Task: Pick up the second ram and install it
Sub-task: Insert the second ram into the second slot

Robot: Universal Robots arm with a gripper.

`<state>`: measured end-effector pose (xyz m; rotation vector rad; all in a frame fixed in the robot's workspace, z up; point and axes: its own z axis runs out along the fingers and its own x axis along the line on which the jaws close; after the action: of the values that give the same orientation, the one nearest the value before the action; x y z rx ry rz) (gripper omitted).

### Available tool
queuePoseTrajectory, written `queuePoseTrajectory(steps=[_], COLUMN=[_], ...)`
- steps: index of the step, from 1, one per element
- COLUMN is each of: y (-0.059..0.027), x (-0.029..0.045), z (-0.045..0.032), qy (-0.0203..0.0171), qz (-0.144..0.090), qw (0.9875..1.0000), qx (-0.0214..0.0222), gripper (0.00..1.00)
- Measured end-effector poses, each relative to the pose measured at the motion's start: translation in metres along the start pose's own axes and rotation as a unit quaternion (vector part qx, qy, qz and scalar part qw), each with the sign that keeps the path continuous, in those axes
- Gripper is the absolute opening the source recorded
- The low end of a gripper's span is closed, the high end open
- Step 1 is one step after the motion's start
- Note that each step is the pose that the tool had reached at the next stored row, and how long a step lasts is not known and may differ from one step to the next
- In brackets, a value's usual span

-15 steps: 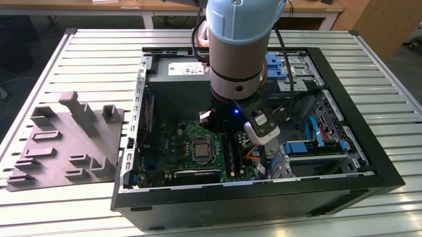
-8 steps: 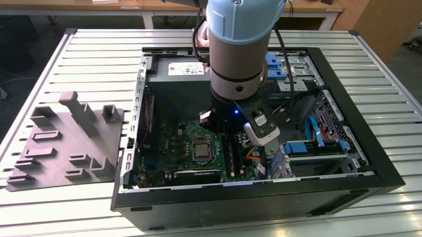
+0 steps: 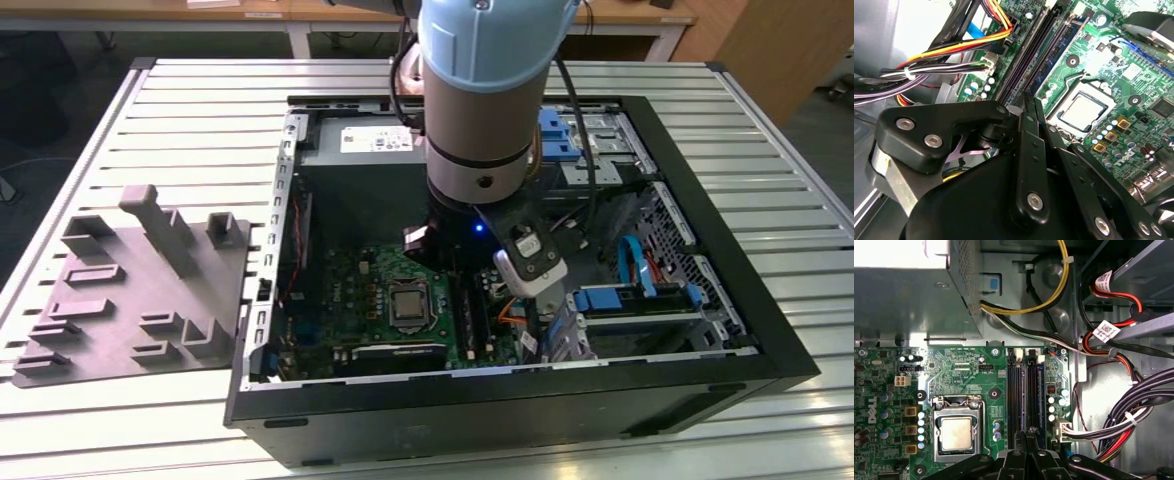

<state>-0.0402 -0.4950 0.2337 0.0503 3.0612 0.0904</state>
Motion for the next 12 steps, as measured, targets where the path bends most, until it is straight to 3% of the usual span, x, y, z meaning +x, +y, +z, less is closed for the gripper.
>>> queuePoseTrajectory(steps=[12], y=[0.0023], x=[0.0000], z=[0.0002], qy=[0.0000], qz=[0.000], qw=[1.0000], qx=[0.0000], gripper=[0.11])
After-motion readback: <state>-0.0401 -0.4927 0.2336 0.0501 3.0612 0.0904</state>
